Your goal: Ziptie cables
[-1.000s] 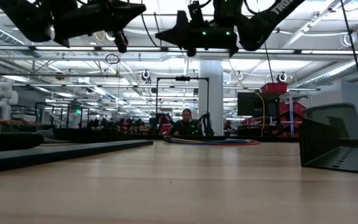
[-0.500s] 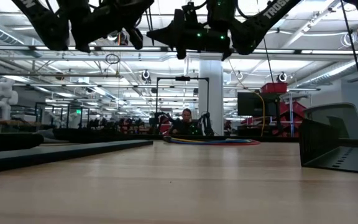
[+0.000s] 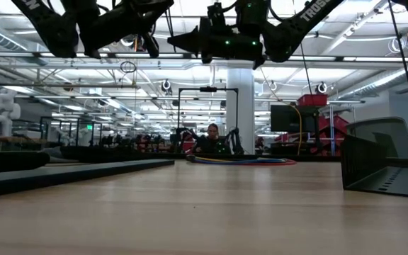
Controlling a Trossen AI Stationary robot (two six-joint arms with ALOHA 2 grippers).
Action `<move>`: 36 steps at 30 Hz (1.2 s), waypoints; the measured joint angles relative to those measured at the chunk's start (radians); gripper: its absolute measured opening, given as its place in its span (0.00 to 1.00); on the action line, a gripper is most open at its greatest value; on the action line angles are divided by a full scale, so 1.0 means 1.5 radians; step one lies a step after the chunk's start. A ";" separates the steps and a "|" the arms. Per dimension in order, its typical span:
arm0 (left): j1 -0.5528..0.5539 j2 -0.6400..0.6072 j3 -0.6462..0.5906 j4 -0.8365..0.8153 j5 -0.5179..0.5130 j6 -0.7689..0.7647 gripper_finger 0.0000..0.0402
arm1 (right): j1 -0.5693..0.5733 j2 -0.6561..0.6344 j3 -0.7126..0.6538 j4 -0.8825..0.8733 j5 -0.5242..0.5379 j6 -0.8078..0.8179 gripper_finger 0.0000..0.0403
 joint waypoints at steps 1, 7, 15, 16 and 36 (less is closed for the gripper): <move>0.001 0.000 0.000 0.007 0.000 -0.006 0.00 | -0.002 0.000 0.000 0.000 -0.001 -0.002 0.00; 0.003 0.000 0.000 0.011 0.007 0.023 0.00 | -0.033 -0.015 0.000 0.002 -0.032 0.003 0.00; 0.007 0.003 0.000 0.010 0.019 0.015 0.00 | -0.052 -0.020 0.000 0.021 -0.046 0.010 0.00; 0.007 0.003 0.000 0.011 0.020 0.005 0.00 | -0.050 -0.020 0.000 0.027 -0.046 0.010 0.00; -0.025 0.020 -0.001 0.084 0.033 -0.172 0.00 | 0.007 -0.021 0.000 0.049 0.002 -0.019 0.00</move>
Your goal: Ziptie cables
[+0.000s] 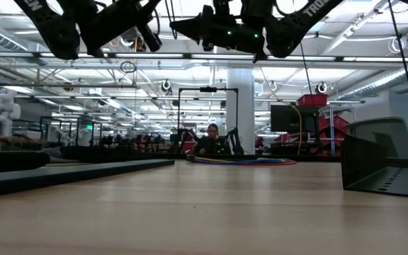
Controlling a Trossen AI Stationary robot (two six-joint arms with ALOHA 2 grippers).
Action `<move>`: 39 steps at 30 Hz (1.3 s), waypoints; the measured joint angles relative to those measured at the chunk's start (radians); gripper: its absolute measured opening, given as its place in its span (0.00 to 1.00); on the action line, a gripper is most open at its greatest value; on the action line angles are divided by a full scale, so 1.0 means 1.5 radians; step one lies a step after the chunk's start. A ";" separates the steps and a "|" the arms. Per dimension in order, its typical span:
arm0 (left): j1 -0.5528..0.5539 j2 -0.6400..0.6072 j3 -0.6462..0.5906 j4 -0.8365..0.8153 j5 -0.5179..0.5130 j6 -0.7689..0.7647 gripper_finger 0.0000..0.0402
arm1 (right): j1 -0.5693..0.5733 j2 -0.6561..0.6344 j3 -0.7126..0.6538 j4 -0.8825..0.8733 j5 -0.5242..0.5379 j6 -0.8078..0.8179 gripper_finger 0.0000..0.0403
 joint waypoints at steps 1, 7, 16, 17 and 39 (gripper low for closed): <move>0.000 0.000 0.000 0.000 0.021 0.038 0.00 | -0.001 0.000 0.000 0.004 0.002 0.001 0.00; 0.001 0.000 0.000 -0.047 0.055 0.197 0.00 | -0.001 0.000 0.000 -0.005 0.002 0.024 0.00; 0.002 0.000 0.000 -0.121 0.065 0.263 0.00 | 0.022 0.001 0.000 -0.029 -0.008 0.004 0.00; 0.003 0.000 0.000 -0.116 0.075 0.274 0.00 | 0.022 0.001 0.000 -0.033 -0.011 -0.002 0.00; 0.043 -0.080 0.200 -0.365 0.106 0.454 0.00 | 0.003 -0.020 0.205 -0.251 0.023 0.132 0.00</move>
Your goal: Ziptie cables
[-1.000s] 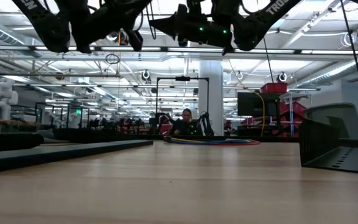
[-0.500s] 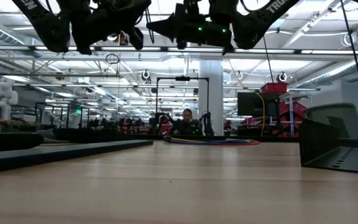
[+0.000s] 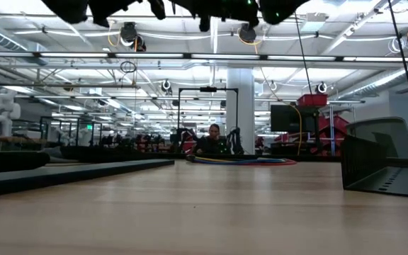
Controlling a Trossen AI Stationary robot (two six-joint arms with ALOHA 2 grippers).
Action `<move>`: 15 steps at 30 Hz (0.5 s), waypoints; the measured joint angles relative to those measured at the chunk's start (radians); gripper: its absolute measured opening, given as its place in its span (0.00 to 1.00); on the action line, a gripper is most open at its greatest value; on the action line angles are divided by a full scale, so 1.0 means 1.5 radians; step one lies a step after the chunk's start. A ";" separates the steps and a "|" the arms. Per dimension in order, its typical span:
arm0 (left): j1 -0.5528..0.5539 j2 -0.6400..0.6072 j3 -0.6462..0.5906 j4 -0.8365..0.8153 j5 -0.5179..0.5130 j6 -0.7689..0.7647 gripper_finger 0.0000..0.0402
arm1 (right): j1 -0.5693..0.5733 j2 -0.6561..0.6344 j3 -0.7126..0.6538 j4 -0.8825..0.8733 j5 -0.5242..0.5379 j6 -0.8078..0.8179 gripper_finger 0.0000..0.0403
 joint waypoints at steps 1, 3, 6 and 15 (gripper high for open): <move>0.000 -0.004 0.013 -0.035 0.001 0.024 0.00 | 0.002 0.000 0.017 -0.029 -0.002 -0.021 0.00; -0.001 -0.013 0.037 -0.076 0.003 0.066 0.00 | 0.005 0.000 0.045 -0.070 -0.008 -0.065 0.00; 0.000 -0.033 0.049 -0.085 0.002 0.097 0.00 | 0.004 -0.001 0.078 -0.093 -0.023 -0.079 0.00; -0.001 -0.123 0.050 -0.288 -0.128 0.345 0.00 | -0.013 -0.049 0.083 -0.166 -0.030 -0.038 0.00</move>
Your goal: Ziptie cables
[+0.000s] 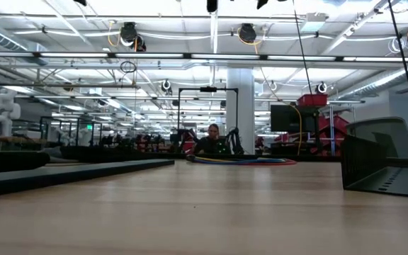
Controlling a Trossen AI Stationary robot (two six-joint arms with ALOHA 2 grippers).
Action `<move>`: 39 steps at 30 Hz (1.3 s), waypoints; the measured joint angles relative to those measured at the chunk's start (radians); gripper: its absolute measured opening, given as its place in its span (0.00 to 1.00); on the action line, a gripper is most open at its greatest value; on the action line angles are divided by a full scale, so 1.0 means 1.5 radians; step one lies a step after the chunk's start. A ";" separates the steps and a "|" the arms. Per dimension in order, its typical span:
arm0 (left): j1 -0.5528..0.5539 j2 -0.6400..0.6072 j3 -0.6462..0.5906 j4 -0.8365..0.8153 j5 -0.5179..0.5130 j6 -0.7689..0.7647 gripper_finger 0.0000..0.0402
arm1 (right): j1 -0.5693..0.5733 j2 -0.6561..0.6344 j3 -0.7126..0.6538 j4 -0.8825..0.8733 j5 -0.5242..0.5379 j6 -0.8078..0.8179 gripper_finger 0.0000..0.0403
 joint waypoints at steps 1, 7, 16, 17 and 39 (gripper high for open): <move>0.000 -0.006 0.000 -0.037 -0.023 0.034 0.00 | 0.000 0.000 0.000 -0.016 0.000 0.007 0.00; -0.018 0.001 0.005 -0.036 -0.059 0.079 0.00 | 0.018 0.005 -0.002 -0.098 0.063 -0.041 0.00; -0.029 0.007 0.039 -0.019 -0.041 -0.111 0.00 | 0.013 0.006 -0.001 -0.039 0.060 -0.162 0.00; -0.028 0.009 0.039 -0.002 -0.036 -0.149 0.00 | 0.013 0.006 -0.001 -0.030 0.055 -0.161 0.00; -0.028 0.013 0.039 -0.089 -0.130 0.247 0.00 | 0.013 0.006 -0.001 -0.001 0.051 -0.130 0.00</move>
